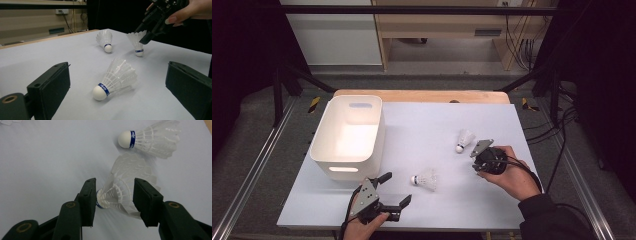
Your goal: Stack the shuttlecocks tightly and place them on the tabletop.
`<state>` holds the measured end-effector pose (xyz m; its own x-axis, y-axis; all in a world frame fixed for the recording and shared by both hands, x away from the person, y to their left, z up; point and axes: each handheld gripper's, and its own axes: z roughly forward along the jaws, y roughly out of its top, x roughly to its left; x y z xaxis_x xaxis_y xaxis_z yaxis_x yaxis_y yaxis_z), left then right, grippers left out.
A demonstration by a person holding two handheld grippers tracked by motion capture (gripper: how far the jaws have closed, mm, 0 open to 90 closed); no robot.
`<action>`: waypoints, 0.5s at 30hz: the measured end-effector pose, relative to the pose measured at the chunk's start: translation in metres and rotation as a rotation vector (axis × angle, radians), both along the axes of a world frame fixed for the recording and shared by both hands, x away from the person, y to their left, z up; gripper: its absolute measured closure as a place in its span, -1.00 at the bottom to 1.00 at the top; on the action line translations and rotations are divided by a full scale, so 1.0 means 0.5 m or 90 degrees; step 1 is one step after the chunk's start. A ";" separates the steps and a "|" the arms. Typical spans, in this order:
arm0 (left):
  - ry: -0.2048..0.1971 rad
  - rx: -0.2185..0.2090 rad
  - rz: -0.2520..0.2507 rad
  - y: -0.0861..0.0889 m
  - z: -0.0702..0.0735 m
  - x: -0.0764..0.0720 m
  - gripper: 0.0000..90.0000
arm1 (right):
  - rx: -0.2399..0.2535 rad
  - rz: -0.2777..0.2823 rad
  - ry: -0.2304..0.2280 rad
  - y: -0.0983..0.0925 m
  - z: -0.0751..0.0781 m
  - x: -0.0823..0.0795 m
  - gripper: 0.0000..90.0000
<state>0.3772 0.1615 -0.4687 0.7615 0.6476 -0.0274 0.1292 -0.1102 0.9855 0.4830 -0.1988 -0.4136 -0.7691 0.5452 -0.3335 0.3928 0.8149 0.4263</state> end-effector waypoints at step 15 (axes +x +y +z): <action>0.002 0.002 0.003 0.002 0.000 0.000 -0.87 | 0.001 -0.002 0.047 -0.028 -0.013 -0.014 0.56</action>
